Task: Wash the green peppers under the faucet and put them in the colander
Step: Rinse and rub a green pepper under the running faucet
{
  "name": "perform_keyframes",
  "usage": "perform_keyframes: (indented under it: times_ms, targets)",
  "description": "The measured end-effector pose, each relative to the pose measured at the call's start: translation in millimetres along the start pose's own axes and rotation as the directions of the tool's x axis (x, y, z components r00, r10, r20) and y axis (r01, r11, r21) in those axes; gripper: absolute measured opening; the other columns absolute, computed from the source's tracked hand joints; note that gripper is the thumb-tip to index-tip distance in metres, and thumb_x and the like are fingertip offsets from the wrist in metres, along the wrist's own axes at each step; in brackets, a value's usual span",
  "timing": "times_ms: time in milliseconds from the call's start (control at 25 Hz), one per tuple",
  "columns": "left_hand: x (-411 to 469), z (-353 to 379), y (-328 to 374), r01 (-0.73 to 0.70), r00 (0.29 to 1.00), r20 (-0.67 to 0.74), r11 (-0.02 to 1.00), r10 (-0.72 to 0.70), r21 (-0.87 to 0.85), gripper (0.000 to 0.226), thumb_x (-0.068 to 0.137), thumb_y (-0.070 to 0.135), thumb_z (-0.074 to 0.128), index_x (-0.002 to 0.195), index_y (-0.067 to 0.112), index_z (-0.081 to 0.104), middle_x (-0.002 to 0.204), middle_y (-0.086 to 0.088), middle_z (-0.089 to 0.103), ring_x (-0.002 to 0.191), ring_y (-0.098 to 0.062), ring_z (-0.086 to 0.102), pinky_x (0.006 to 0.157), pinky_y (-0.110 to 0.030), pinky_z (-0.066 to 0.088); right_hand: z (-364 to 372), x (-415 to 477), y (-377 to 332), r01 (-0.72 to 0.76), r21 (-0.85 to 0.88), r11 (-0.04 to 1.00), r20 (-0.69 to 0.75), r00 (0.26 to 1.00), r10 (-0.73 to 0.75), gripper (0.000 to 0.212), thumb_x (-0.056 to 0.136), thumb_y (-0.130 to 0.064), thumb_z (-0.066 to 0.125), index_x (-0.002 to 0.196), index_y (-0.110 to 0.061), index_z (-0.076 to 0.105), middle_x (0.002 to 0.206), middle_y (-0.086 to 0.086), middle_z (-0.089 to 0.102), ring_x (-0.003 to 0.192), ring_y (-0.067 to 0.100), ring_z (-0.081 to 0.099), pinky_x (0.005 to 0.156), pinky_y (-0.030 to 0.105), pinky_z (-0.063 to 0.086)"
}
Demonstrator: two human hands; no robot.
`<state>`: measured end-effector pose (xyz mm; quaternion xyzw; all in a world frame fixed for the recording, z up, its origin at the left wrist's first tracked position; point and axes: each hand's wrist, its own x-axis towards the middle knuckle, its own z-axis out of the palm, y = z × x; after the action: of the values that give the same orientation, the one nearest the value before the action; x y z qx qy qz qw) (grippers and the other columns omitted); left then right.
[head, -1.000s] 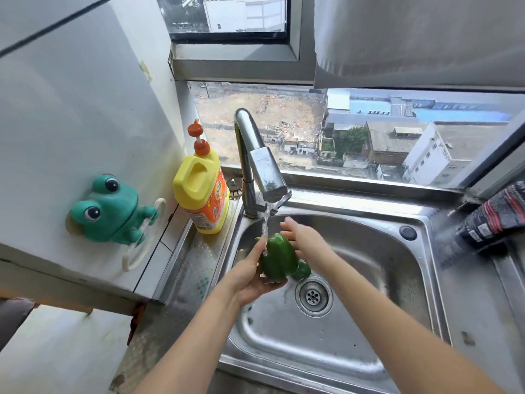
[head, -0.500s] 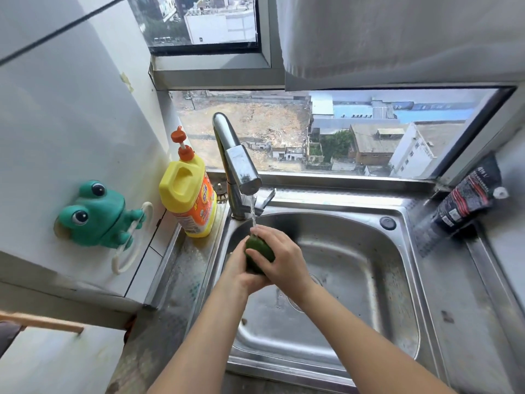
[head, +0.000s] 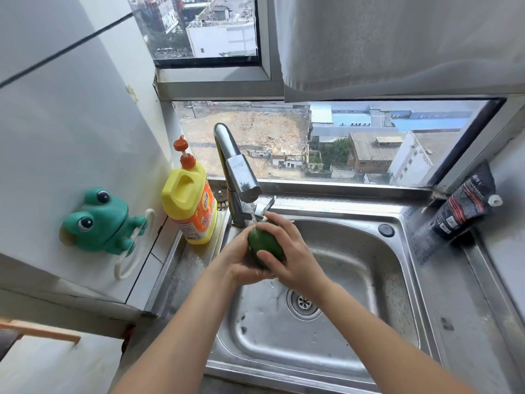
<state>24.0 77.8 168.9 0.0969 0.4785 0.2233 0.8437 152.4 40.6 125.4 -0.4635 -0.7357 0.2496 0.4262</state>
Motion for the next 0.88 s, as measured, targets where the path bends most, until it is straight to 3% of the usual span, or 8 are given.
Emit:
perform_keyframes:
  times_ms: [80, 160, 240, 360, 440, 560, 680, 880]
  targets:
    - [2, -1, -1, -0.010, 0.999, 0.035, 0.996, 0.013, -0.084, 0.035, 0.073, 0.038, 0.058, 0.092, 0.009, 0.062, 0.086, -0.013, 0.063, 0.084, -0.026, 0.059, 0.062, -0.032, 0.055, 0, 2, 4, 0.055, -0.048, 0.997, 0.023, 0.998, -0.054, 0.044, 0.092, -0.036, 0.054, 0.131, -0.018, 0.050, 0.145, -0.001, 0.042, 0.133, 0.009, 0.038, 0.112, 0.018, 0.027]
    - [6, 0, -4, -0.053, 0.999, -0.005, 0.985, 0.053, -0.164, 0.040, 0.086, 0.044, 0.051, 0.098, 0.007, 0.062, 0.088, -0.016, 0.066, 0.086, -0.028, 0.060, 0.066, -0.037, 0.055, 4, 5, -1, -0.128, -0.001, 0.992, -0.059, 0.990, 0.128, 0.044, 0.093, -0.039, 0.051, 0.133, -0.021, 0.050, 0.139, -0.006, 0.049, 0.125, 0.002, 0.044, 0.104, 0.014, 0.032]
    - [14, 3, -10, -0.179, 0.981, -0.094, 0.977, 0.168, -0.120, 0.044, 0.094, 0.047, 0.046, 0.110, 0.009, 0.061, 0.095, -0.015, 0.066, 0.088, -0.028, 0.062, 0.070, -0.040, 0.054, 12, 10, -11, -0.380, 0.092, 0.920, -0.163, 0.906, 0.390, 0.039, 0.094, -0.044, 0.049, 0.125, -0.021, 0.057, 0.121, -0.005, 0.062, 0.110, 0.007, 0.055, 0.092, 0.018, 0.040]
    - [27, 1, -22, -0.510, 0.787, -0.249, 0.822, 0.565, 0.255, 0.048, 0.084, 0.043, 0.062, 0.113, 0.006, 0.057, 0.101, -0.015, 0.067, 0.090, -0.027, 0.065, 0.067, -0.035, 0.053, 8, 35, -21, -0.730, 0.430, 0.531, 0.070, 0.613, 0.787, 0.034, 0.095, -0.043, 0.045, 0.099, -0.016, 0.064, 0.096, 0.004, 0.066, 0.090, 0.021, 0.061, 0.077, 0.035, 0.051]
    - [31, -5, -31, -0.647, 0.643, -0.162, 0.644, 0.749, 0.409, 0.069, 0.069, 0.058, 0.068, 0.117, 0.011, 0.053, 0.108, -0.013, 0.065, 0.097, -0.024, 0.065, 0.069, -0.028, 0.052, 1, 49, -26, -0.806, 0.535, 0.254, 0.297, 0.461, 0.836, 0.028, 0.092, -0.038, 0.051, 0.093, -0.014, 0.065, 0.091, 0.007, 0.065, 0.085, 0.023, 0.060, 0.081, 0.043, 0.054]
    - [26, -6, -37, -0.735, 0.600, -0.125, 0.607, 0.790, 0.303, 0.071, 0.076, 0.070, 0.052, 0.122, 0.015, 0.052, 0.114, -0.012, 0.064, 0.105, -0.023, 0.064, 0.080, -0.032, 0.052, 5, 55, -27, -0.737, 0.580, 0.347, 0.245, 0.564, 0.789, 0.025, 0.090, -0.029, 0.058, 0.105, -0.009, 0.061, 0.099, 0.010, 0.064, 0.086, 0.022, 0.060, 0.076, 0.036, 0.052]
    - [23, -7, -22, -0.689, 0.711, -0.167, 0.724, 0.684, 0.029, 0.071, 0.082, 0.069, 0.031, 0.116, 0.013, 0.058, 0.111, -0.016, 0.066, 0.104, -0.028, 0.064, 0.089, -0.040, 0.052, 11, 47, -26, -0.670, 0.548, 0.500, 0.179, 0.679, 0.712, 0.025, 0.093, -0.022, 0.054, 0.115, -0.012, 0.052, 0.109, 0.010, 0.061, 0.099, 0.022, 0.062, 0.085, 0.035, 0.054]
    - [15, -12, -6, -0.545, 0.834, -0.134, 0.836, 0.535, -0.057, 0.040, 0.101, 0.032, 0.034, 0.104, 0.002, 0.060, 0.097, -0.019, 0.066, 0.080, -0.024, 0.069, 0.069, -0.034, 0.059, 3, 34, -18, -0.610, 0.522, 0.595, 0.273, 0.781, 0.561, 0.031, 0.088, -0.013, 0.050, 0.119, -0.018, 0.050, 0.102, 0.000, 0.060, 0.094, 0.014, 0.058, 0.078, 0.023, 0.049]
